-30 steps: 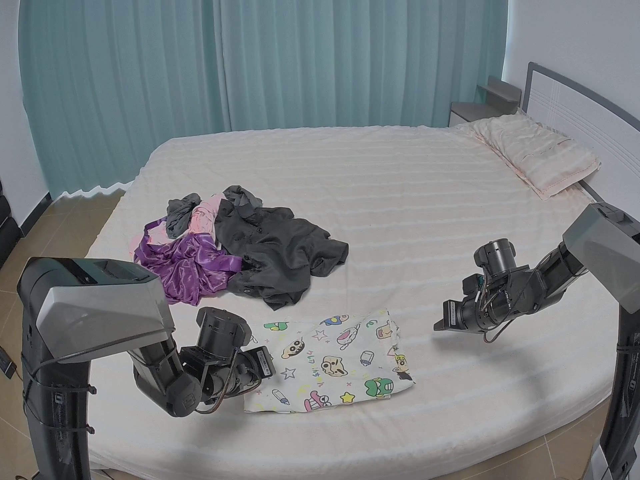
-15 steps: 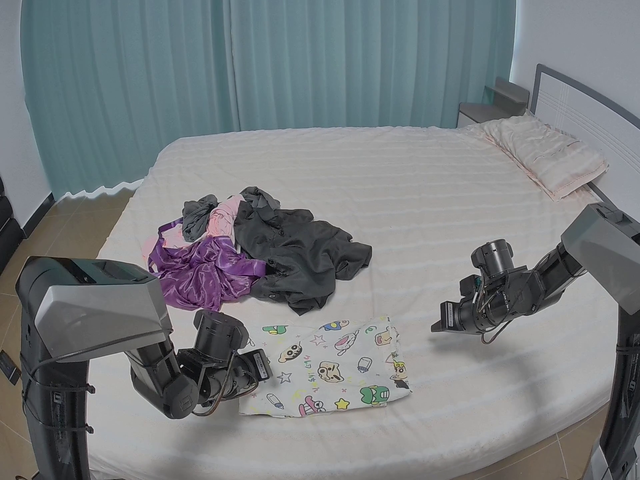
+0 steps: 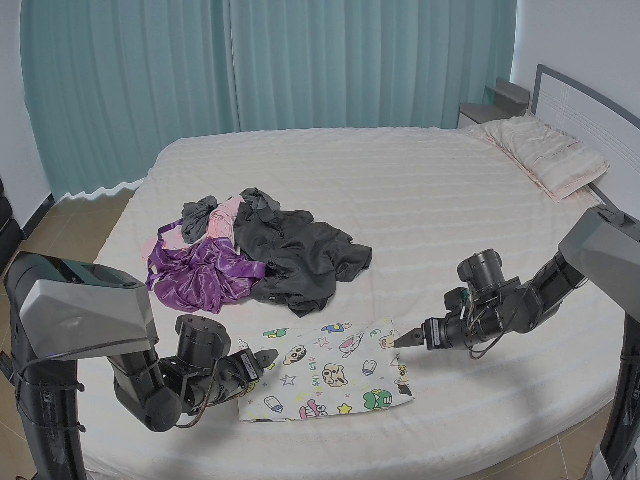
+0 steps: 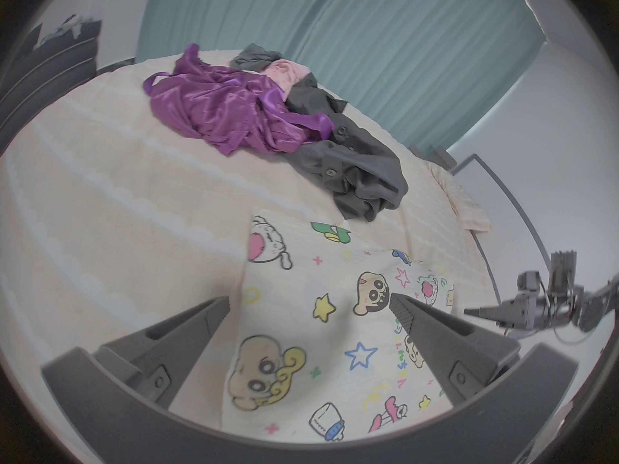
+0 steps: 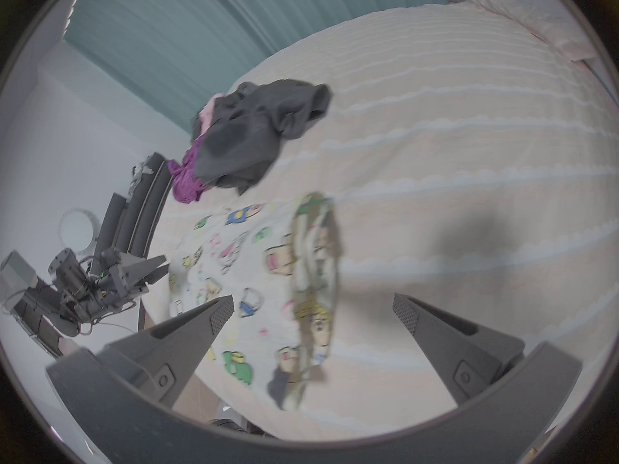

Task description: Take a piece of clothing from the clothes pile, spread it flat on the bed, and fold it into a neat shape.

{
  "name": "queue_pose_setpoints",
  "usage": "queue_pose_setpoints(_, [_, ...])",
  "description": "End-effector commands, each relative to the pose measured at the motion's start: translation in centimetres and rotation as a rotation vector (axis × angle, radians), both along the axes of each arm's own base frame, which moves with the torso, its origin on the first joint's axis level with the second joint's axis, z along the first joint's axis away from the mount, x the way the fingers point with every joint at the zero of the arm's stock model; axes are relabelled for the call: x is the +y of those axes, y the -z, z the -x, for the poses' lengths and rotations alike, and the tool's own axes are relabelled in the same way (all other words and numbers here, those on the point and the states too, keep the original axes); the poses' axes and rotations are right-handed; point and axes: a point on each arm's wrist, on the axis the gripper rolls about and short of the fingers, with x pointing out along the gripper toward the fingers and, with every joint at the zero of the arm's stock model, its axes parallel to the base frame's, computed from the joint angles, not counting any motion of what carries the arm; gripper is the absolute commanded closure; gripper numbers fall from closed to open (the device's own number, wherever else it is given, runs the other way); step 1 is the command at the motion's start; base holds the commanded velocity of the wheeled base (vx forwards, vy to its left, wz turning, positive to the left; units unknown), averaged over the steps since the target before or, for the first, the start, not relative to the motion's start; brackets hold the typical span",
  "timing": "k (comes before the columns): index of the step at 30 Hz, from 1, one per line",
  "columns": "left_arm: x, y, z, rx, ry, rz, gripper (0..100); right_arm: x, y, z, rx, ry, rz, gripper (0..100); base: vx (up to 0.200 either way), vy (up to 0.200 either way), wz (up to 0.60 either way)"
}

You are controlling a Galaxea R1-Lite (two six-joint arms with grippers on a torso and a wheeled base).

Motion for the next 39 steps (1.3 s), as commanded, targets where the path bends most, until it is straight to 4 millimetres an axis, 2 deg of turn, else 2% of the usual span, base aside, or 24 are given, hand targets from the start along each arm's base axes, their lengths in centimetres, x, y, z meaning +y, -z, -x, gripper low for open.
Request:
queue_pose_setpoints(1, [2.1,-2.3,1.2,-0.011,-0.088,0.077,0,4.1,-0.3,3.3,0.002,-0.072,-0.018,0,0.000,0.000,0.00])
queue_pose_setpoints(3, [2.6,-2.5,1.8,0.000,-0.110,0.091,0,5.0,-0.2,3.8,0.013,-0.057,-0.013,0,0.000,0.000,0.00])
queue_pose_setpoints(7, [3.5,-2.7,2.6,0.015,-0.141,0.103,0,5.1,0.0,4.6,0.021,-0.043,0.022,0,0.000,0.000,0.00])
queue_pose_setpoints(10, [3.7,-2.7,3.1,0.009,-0.156,0.130,0,5.8,0.6,5.9,0.014,-0.037,0.095,0,0.000,0.000,0.00])
queue_pose_setpoints(14, [3.8,-2.7,3.5,-0.007,-0.159,0.141,0,6.1,1.0,6.2,0.004,-0.023,0.137,0,0.000,0.000,0.00])
queue_pose_setpoints(17, [4.0,-2.7,4.0,-0.009,-0.159,0.142,0,6.6,1.5,7.6,0.018,-0.050,0.171,0,0.000,0.000,0.00])
queue_pose_setpoints(21, [4.1,-2.6,4.1,-0.005,-0.158,0.141,0,6.9,2.4,8.0,0.008,-0.039,0.237,0,0.000,0.000,0.00])
queue_pose_setpoints(23, [4.0,-2.6,4.1,-0.009,-0.158,0.140,0,7.7,2.5,8.9,0.013,-0.066,0.247,0,0.000,0.000,0.00])
queue_pose_setpoints(31, [4.1,-2.5,4.1,-0.004,-0.157,0.139,0,7.8,2.5,8.9,0.009,-0.066,0.261,0,0.000,0.000,0.00])
queue_pose_setpoints(32, [4.1,-2.6,4.1,-0.008,-0.160,0.140,0,7.8,2.5,8.9,0.002,-0.060,0.271,100,0.000,0.000,0.00])
queue_pose_setpoints(39, [4.0,-2.6,4.1,-0.009,-0.158,0.140,0,7.2,1.6,8.9,0.009,-0.037,0.279,100,0.000,0.000,0.00])
